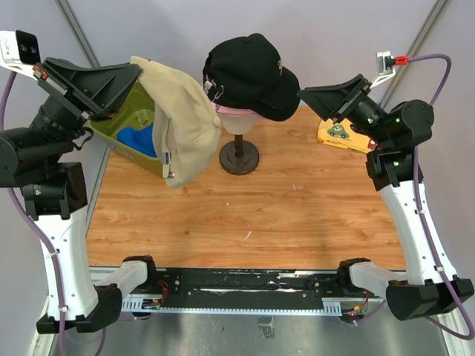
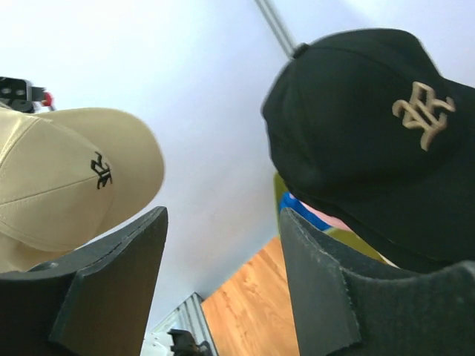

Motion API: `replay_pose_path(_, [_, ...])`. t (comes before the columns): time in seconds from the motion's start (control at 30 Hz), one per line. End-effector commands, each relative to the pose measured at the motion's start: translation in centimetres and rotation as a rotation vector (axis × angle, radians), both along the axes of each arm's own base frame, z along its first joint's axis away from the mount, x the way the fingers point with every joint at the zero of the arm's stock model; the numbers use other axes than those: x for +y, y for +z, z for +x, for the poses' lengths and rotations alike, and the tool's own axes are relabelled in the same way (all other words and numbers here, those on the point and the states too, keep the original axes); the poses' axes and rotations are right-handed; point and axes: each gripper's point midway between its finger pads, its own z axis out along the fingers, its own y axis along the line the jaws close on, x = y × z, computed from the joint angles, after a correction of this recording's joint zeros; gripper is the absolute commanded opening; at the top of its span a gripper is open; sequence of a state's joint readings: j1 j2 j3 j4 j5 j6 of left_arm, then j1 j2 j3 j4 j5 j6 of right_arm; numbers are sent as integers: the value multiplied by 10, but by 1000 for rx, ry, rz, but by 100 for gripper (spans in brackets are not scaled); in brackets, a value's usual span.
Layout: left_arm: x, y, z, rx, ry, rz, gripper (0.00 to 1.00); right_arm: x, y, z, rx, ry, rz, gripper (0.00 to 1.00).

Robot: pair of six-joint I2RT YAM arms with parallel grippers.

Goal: Stack the hats
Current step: Pick up the hat from the bin, then stack the hat on the hat.

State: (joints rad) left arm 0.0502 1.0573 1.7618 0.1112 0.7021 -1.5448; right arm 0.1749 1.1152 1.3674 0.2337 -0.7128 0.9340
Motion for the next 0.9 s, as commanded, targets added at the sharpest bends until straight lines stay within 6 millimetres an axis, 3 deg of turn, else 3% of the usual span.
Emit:
replay_pose_path(0.0, [-16, 17, -47, -54, -248, 19, 1, 15, 34, -35, -103, 215, 120, 65])
replay_pose_path(0.2, [-17, 30, -68, -77, -396, -13, 0, 37, 42, -42, -110, 398, 229, 69])
replay_pose_path(0.53, [-17, 41, -100, -98, -575, -18, 0, 112, 35, -61, -144, 625, 187, 70])
replay_pose_path(0.87, [-15, 44, -119, -91, -627, -40, 1, 180, 39, -89, -199, 780, 173, 71])
